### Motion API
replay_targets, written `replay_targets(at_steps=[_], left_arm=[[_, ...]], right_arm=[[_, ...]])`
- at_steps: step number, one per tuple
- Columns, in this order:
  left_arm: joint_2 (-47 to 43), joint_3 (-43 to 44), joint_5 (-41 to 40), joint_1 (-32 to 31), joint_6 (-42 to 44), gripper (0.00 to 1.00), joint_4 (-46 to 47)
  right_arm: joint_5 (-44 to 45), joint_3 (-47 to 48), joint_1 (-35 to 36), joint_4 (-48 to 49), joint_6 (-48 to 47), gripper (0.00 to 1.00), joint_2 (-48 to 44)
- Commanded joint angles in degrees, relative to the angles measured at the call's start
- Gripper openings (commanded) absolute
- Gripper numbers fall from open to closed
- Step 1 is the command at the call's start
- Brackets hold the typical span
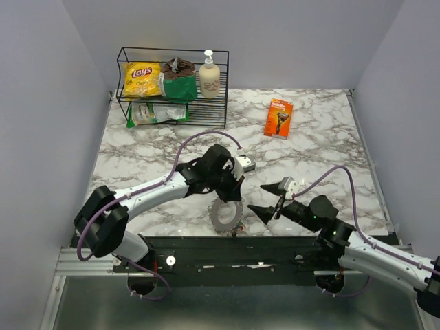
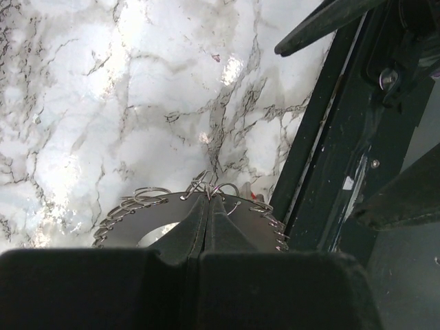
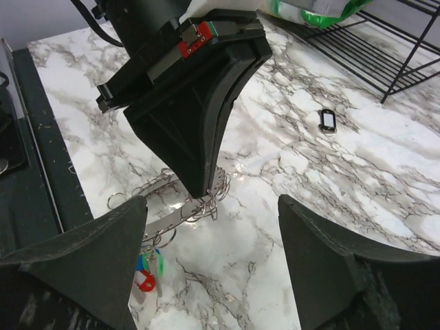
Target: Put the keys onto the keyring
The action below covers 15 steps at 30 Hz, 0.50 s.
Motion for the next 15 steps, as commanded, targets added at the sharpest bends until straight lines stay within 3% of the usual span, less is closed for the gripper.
replay_targets(at_steps=[1, 4, 8, 15], left_arm=[[-1.87, -2.33, -0.48, -0.46, 3.06, 0.00, 3.91], [-6.17, -5.40, -0.04, -0.55, 4.20, 0.00, 6.72], [-12.32, -8.22, 3.91, -0.55, 6.84, 0.00, 8.31], [-14.80, -8.84, 11.11, -0.64, 10.44, 0.00, 6.47]], right_arm=[[0.31, 2.69, -0.74, 0.66, -3.27, 0.85, 2.13], [-3.91, 6.47, -1.35, -1.64, -3.71, 0.80, 6.79], [-10.49, 8.06, -2.67, -0.33, -3.89, 0.64, 10.06], [-24.71, 9.90, -5.92, -0.32, -7.39, 0.70, 10.24]])
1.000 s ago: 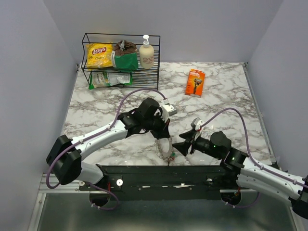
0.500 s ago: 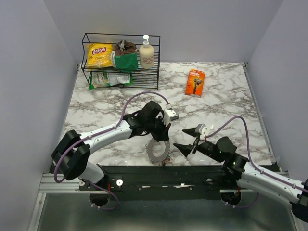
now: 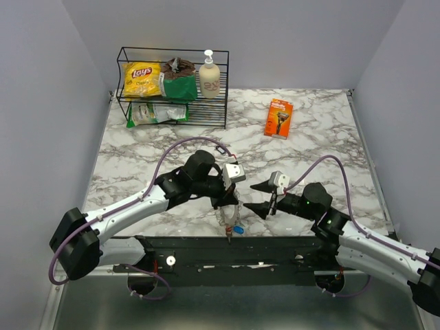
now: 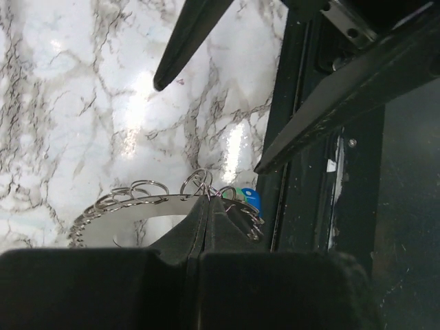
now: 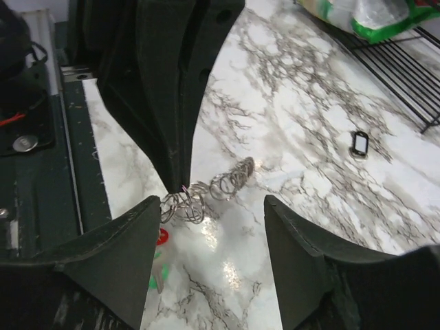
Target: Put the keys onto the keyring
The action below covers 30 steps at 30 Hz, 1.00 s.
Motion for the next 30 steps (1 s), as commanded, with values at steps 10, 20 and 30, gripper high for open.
replay_targets(at_steps=[10, 20, 30], left_arm=[[-1.71, -0.56, 8.07, -0.66, 3.32, 0.00, 1.44], [-2.23, 0.06, 7.89, -0.66, 2.88, 0.00, 1.00], [-3.03, 0.50, 8.69, -1.10, 2.27, 0.00, 0.65]], right_arm=[[-25.74, 7.06, -5.22, -5.54, -4.79, 0.28, 3.03], [-27.32, 8.38, -5.22, -8.63, -4.09, 0.36, 6.64], [-25.13, 10.06, -5.22, -9.60, -4.26, 0.36, 10.60]])
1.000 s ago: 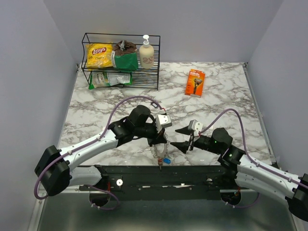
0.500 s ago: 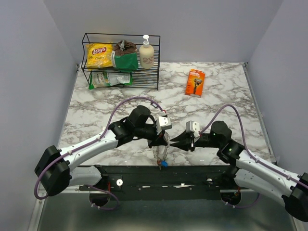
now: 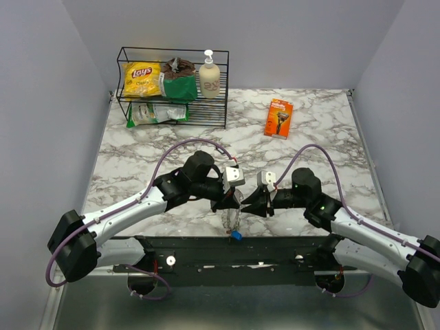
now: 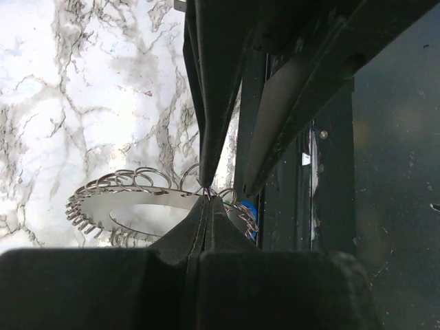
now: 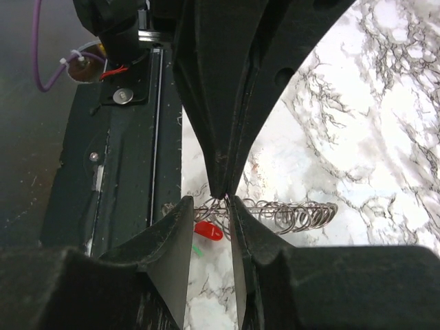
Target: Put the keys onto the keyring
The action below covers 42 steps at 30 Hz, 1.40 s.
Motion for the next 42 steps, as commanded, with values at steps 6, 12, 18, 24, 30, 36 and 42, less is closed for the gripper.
replay_targets(at_steps=[6, 12, 18, 24, 30, 36, 42], left_arm=[[-1.28, 0.98, 3.07, -0.82, -0.20, 0.00, 0.67], [-1.45, 1.51, 3.86, -0.99, -0.55, 0.00, 0.58], [-2.59, 1.33, 3.33, -1.08, -0.73, 0.00, 0.76], [-2.86, 1.51, 3.86, -1.08, -0.82, 0.00, 0.76], [-2.51, 1.68, 4.48, -1.17, -1.17, 0.00, 1.11], [-2.16, 1.77, 3.07, -1.17, -1.61, 0.00, 1.37], [-5.40, -0.77, -3.77, -1.00, -4.94, 0.11, 7.69]], right_arm=[[2.27, 1.05, -0.26, -0.98, -0.09, 0.35, -0.83], [2.18, 1.14, -0.26, -0.90, 0.18, 0.35, 0.31], [1.22, 0.79, -0.26, -0.90, 0.35, 0.34, 0.13], [-0.02, 1.40, -0.26, -0.98, 0.44, 0.32, 1.62], [-1.33, 1.84, -0.26, -0.98, 0.53, 0.16, 2.77], [-1.78, 1.58, -0.26, -0.46, 0.97, 0.01, 2.51], [-1.42, 0.00, -0.26, 1.91, 2.72, 0.00, 0.93]])
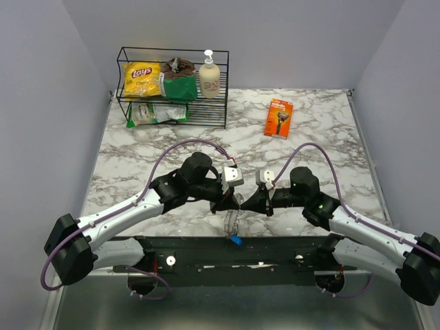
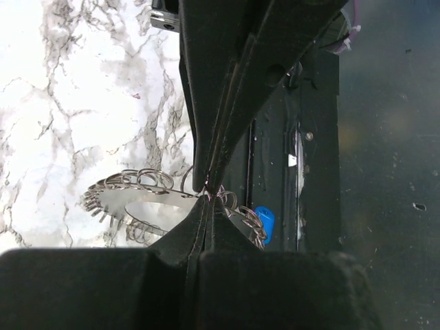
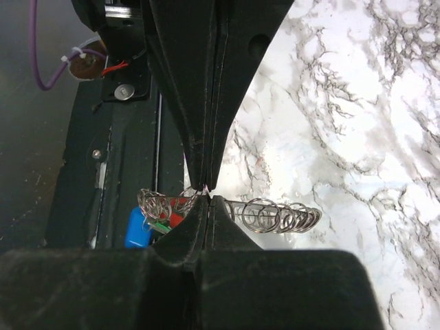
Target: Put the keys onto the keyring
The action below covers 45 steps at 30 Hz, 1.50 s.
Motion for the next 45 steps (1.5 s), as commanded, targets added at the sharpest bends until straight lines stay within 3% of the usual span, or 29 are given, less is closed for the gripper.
replay_targets(at_steps=[1, 3, 8, 14, 19, 27, 45], left_arm=[[-4.31, -1.21, -5.37, -0.06, -4.44, 0.17, 9.25], [-6.24, -2.70, -7.75, 0.73, -6.90, 0.34, 12.50], [-10.02, -5.34, -8.65, 4.51, -12.00, 0.53, 17.77], [-11.26, -11.67, 6.11, 13.55, -21.66, 0.54, 30.24], [-11.00, -16.06, 10.17, 13.92, -24.40, 0.50, 37.46], [-11.61, -26.69, 9.65, 13.83, -32.75, 0.54, 56.43], [0.69, -26.62, 2.61, 8.21, -31.88, 0.55, 62.96]], right_arm=[[-0.94, -0.60, -0.07, 3.16, 2.07, 0.00, -1.28], [-0.94, -1.12, -0.07, 4.13, 2.86, 0.00, -1.90], [-0.77, -2.53, -0.07, 7.73, 5.06, 0.01, -2.95], [1.25, -3.23, -0.07, 8.88, 5.94, 0.01, -4.27], [4.41, -4.55, -0.07, 10.72, 8.39, 0.00, -5.59], [8.37, -8.33, 0.02, 13.44, 13.32, 0.00, -8.14], [9.96, -9.74, -0.07, 13.98, 14.64, 0.00, -10.34]])
